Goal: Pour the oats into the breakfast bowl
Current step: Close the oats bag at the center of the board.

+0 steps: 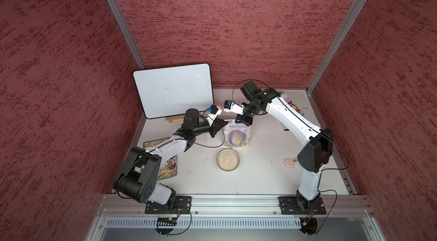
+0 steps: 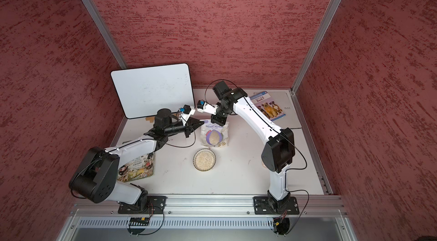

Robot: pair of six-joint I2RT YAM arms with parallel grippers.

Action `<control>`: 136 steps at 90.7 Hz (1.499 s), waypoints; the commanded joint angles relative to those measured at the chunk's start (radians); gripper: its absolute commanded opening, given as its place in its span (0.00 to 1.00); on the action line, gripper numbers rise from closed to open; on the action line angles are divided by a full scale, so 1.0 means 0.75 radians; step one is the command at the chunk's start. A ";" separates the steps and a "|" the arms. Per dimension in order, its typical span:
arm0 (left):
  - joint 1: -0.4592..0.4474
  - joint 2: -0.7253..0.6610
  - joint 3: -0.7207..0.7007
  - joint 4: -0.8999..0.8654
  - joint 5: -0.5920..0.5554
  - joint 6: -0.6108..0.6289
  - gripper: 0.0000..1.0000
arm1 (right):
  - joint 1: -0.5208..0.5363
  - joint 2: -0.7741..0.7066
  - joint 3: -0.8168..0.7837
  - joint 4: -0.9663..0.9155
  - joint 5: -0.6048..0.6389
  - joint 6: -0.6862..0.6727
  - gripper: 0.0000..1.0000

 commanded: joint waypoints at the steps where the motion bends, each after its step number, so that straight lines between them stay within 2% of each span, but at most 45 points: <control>1: -0.010 -0.002 0.020 0.030 0.029 0.008 0.00 | 0.006 -0.022 0.031 -0.026 -0.054 0.004 0.07; 11: -0.010 -0.004 0.015 0.038 0.031 0.008 0.00 | 0.009 -0.026 0.044 -0.022 -0.113 0.007 0.24; 24: -0.010 0.001 0.010 0.058 0.045 0.003 0.00 | 0.016 0.000 0.050 -0.003 -0.145 0.014 0.29; 48: -0.010 0.030 -0.001 0.129 0.100 -0.023 0.00 | 0.020 0.016 -0.007 0.069 -0.130 0.039 0.20; 64: -0.004 0.042 0.002 0.142 0.113 -0.033 0.00 | 0.020 0.008 -0.051 0.106 -0.119 0.044 0.00; 76: 0.007 0.045 -0.001 0.154 0.114 -0.039 0.00 | 0.016 -0.012 -0.084 0.127 -0.107 0.042 0.00; 87: 0.008 0.044 -0.003 0.147 0.112 -0.035 0.02 | 0.014 -0.040 -0.103 0.151 -0.100 0.045 0.20; 99: 0.011 0.032 -0.007 0.144 0.110 -0.030 0.01 | -0.020 -0.051 -0.117 0.141 -0.069 0.050 0.23; 127: 0.017 0.036 -0.005 0.137 0.103 -0.025 0.00 | -0.057 -0.133 -0.204 0.177 -0.106 0.056 0.12; 136: 0.017 0.036 -0.005 0.137 0.102 -0.026 0.00 | -0.061 -0.132 -0.208 0.173 -0.110 0.056 0.03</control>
